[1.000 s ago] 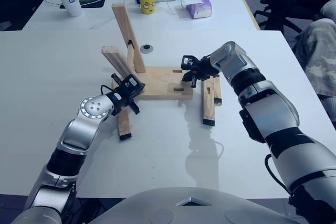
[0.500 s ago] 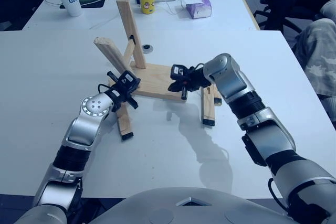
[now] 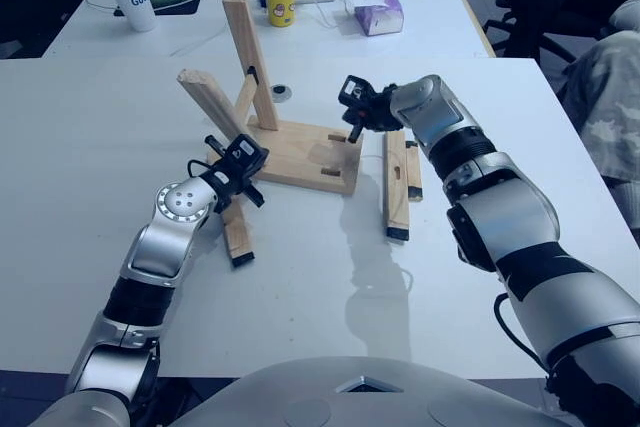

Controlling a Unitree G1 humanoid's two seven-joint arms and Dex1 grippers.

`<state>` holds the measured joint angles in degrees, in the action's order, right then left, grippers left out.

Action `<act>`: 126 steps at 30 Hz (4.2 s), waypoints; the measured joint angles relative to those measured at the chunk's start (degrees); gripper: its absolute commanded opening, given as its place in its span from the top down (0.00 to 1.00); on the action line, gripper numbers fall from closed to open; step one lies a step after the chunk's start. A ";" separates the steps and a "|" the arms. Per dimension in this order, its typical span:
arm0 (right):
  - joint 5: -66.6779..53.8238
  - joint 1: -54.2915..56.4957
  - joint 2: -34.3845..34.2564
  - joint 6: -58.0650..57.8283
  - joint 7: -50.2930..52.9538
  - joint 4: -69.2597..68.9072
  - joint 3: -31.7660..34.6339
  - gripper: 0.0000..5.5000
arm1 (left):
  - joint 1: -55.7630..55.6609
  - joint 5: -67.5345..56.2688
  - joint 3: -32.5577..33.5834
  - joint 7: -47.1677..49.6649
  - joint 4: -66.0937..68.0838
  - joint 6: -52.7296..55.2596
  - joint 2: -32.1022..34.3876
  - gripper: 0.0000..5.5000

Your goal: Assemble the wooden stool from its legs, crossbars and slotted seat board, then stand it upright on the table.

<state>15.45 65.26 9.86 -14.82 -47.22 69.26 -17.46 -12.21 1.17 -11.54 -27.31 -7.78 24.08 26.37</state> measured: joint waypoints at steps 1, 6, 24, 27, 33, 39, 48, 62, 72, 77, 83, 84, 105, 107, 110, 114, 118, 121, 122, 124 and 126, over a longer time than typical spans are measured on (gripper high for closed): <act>0.33 0.34 -0.43 -1.13 -1.10 1.19 -0.60 1.00 | 0.00 0.05 -0.11 -0.10 0.00 0.00 -0.03 1.00; 2.10 0.86 -0.91 -1.13 -2.41 3.13 -1.79 1.00 | 0.00 0.16 -0.21 -0.48 -0.01 0.02 -0.06 1.00; 6.11 2.53 -1.41 0.60 -2.61 5.66 -4.58 1.00 | 0.01 1.23 -0.16 -0.31 -0.08 0.02 -1.04 1.00; 7.33 3.09 -1.15 1.32 -6.29 5.67 -5.99 1.00 | 0.00 1.25 -0.14 -0.19 -0.07 0.00 -1.38 1.00; 9.20 3.27 -0.99 3.39 -13.90 5.58 -8.43 1.00 | -0.01 1.28 -0.03 -0.06 0.13 -0.07 -1.42 1.00; 10.92 0.89 1.98 9.12 -29.74 -2.94 -12.84 1.00 | -0.02 1.10 0.35 -0.14 0.26 -0.75 -1.85 1.00; 4.25 -11.87 4.32 -10.50 -37.68 -34.19 -10.22 1.00 | -0.03 0.56 1.03 -1.54 0.28 -2.21 -1.93 1.00; -1.25 -13.70 0.89 -37.11 -15.79 -53.14 -5.43 1.00 | 3.80 -3.66 3.27 -6.38 -10.88 1.77 0.95 1.00; -0.38 -14.39 5.98 -30.51 -3.84 -39.32 -4.80 1.00 | 11.93 -5.21 8.14 -17.28 -17.67 8.89 19.46 1.00; -2.49 -16.39 4.87 -31.78 -3.81 -42.63 -5.53 1.00 | 5.69 -3.22 4.74 -16.21 -7.82 5.36 16.49 1.00; -2.65 -19.95 4.83 -34.22 -2.77 -46.40 -6.63 1.00 | 0.64 -1.93 1.47 -16.55 -1.37 3.49 14.42 1.00; -2.88 -20.18 4.79 -34.58 -2.66 -46.97 -6.70 1.00 | 0.64 -1.58 1.19 -16.82 -1.12 3.56 14.45 1.00; -7.62 -24.39 4.62 -41.04 0.83 -55.43 -8.01 1.00 | -3.34 0.78 -1.04 -15.59 7.87 3.38 10.58 1.00; -7.93 -24.54 4.91 -41.86 1.03 -56.34 -8.11 1.00 | -4.36 0.97 -1.32 -15.63 9.85 2.71 9.80 1.00; -8.63 -25.11 5.48 -42.48 1.11 -57.71 -8.23 1.00 | -5.73 1.70 -2.41 -15.14 14.19 1.25 7.94 1.00; -9.14 -25.49 6.27 -42.98 1.19 -58.39 -8.38 1.00 | -8.36 2.69 -3.15 -13.63 20.39 -1.34 4.76 1.00; -9.69 -26.72 7.06 -43.83 1.17 -59.72 -8.92 1.00 | -12.32 4.09 -3.53 -11.11 26.97 -4.18 1.18 1.00; -10.00 -27.18 7.33 -44.33 1.13 -60.01 -9.36 1.00 | -15.07 4.64 -3.54 -9.08 31.01 -6.34 -1.68 1.00; -10.38 -27.35 7.35 -44.50 1.07 -60.20 -9.55 1.00 | -16.05 4.73 -3.50 -8.45 32.22 -7.14 -2.49 1.00; -11.18 -27.61 7.29 -44.87 1.01 -60.58 -10.08 1.00 | -18.04 5.06 -3.29 -7.44 34.21 -8.66 -3.94 1.00; -11.77 -27.70 7.07 -44.89 0.92 -60.68 -10.29 1.00 | -19.40 5.13 -3.27 -7.18 34.89 -10.07 -5.12 1.00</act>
<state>3.69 37.55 16.93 -59.70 -46.30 8.59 -27.75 -31.61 6.30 -14.80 -34.48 27.11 14.01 21.25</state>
